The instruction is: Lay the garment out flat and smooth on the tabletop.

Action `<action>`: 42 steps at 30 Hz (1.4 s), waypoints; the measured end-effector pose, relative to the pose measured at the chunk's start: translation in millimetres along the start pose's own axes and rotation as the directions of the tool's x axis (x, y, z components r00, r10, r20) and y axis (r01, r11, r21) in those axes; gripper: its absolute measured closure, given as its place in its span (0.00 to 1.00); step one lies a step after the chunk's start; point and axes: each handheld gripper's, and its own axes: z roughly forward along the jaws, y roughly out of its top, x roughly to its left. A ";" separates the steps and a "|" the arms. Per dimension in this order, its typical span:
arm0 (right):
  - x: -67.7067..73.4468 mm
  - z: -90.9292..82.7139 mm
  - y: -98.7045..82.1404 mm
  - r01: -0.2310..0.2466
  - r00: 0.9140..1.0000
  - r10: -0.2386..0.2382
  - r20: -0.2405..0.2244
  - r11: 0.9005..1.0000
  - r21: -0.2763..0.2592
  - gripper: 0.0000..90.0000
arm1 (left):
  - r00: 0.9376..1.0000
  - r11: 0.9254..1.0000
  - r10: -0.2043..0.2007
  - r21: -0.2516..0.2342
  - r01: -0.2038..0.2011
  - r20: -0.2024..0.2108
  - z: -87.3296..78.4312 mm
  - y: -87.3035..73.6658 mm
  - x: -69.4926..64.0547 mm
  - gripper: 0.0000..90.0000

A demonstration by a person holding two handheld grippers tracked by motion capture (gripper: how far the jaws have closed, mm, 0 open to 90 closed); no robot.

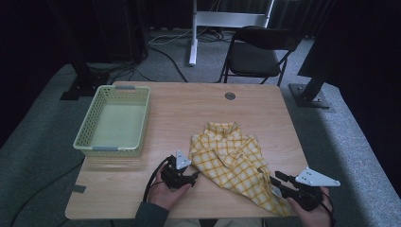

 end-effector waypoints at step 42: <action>-7.9 42.7 -5.1 0.011 0.999 -0.011 0.050 1.000 0.006 0.58 | 0.999 0.998 -0.002 -0.063 0.004 0.033 -17.1 50.1 4.4 0.55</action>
